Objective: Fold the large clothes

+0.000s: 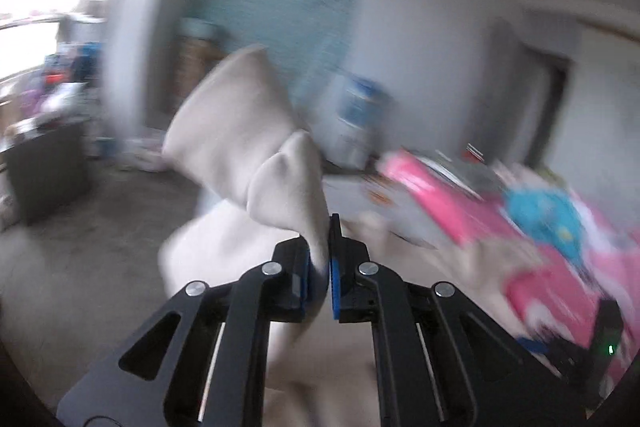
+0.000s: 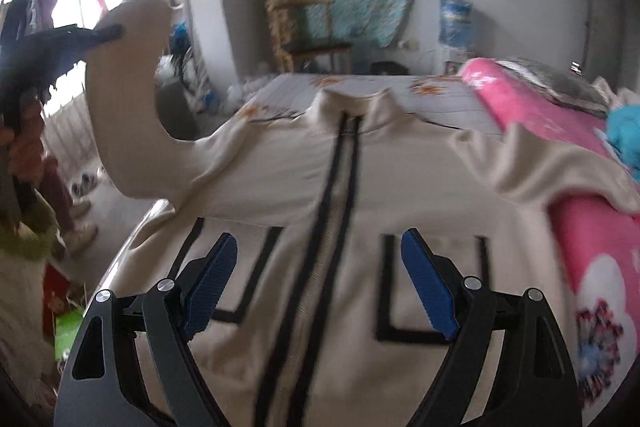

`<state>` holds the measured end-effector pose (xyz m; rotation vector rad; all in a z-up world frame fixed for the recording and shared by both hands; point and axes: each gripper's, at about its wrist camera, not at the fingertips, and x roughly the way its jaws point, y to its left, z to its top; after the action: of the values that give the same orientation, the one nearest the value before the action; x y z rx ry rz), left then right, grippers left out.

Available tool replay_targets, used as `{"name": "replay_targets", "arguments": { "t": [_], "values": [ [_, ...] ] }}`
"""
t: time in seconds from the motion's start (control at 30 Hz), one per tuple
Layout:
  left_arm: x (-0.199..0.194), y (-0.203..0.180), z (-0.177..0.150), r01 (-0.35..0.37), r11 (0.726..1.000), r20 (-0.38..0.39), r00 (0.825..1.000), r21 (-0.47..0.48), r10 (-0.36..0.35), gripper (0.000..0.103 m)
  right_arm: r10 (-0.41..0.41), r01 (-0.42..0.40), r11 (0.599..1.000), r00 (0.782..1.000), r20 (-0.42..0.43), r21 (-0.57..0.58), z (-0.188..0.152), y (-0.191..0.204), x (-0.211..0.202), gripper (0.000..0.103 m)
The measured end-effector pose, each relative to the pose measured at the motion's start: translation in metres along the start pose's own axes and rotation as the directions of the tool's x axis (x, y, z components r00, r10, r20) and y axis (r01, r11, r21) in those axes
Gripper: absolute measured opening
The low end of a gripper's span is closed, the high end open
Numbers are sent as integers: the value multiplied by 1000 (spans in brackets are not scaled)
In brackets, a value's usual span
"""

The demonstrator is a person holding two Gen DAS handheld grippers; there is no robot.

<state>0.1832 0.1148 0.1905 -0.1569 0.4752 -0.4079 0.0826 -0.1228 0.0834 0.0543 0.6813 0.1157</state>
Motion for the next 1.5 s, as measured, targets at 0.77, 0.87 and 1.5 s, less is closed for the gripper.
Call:
{"name": "replay_targets", "arguments": {
  "t": [0.77, 0.87, 1.5],
  "values": [
    [52, 29, -198, -278, 955, -413, 886, -105, 213, 51, 406, -200, 796, 876, -260, 571, -3, -149, 108, 61],
    [53, 38, -200, -307, 947, -395, 885, -98, 246, 42, 377, -139, 813, 866, -328, 565, 2, -155, 143, 50],
    [59, 74, -197, -370, 901, -349, 894, -227, 280, 5, 117, -88, 986, 971, -208, 143, 105, -106, 137, 6]
  ]
}}
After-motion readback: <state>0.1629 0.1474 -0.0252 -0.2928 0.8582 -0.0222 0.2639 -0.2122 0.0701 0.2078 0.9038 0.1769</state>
